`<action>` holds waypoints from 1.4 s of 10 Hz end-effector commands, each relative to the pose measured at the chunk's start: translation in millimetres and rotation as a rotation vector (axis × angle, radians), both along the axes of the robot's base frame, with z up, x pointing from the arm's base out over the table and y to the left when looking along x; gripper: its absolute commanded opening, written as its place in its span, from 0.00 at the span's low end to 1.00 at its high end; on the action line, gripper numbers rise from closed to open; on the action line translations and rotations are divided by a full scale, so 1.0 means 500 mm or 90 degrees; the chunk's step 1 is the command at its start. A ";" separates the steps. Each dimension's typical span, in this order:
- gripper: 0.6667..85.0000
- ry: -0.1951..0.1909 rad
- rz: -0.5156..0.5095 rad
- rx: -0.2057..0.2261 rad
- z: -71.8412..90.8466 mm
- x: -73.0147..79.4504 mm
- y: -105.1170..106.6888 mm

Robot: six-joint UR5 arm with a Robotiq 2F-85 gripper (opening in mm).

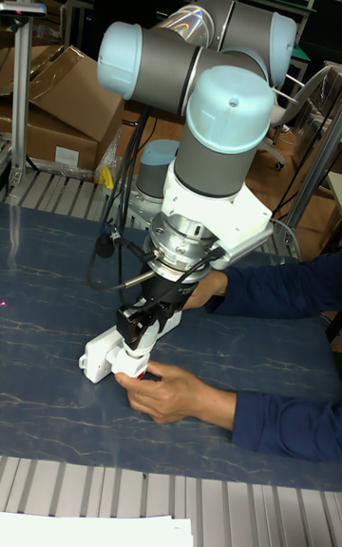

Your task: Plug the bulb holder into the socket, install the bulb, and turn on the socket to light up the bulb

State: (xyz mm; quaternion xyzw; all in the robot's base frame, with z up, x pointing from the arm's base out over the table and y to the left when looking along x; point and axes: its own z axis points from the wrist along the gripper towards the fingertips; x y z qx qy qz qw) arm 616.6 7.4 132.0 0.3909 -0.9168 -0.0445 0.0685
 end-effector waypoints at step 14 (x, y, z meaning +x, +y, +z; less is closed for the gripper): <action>0.70 -0.019 0.046 0.003 0.001 0.016 -0.003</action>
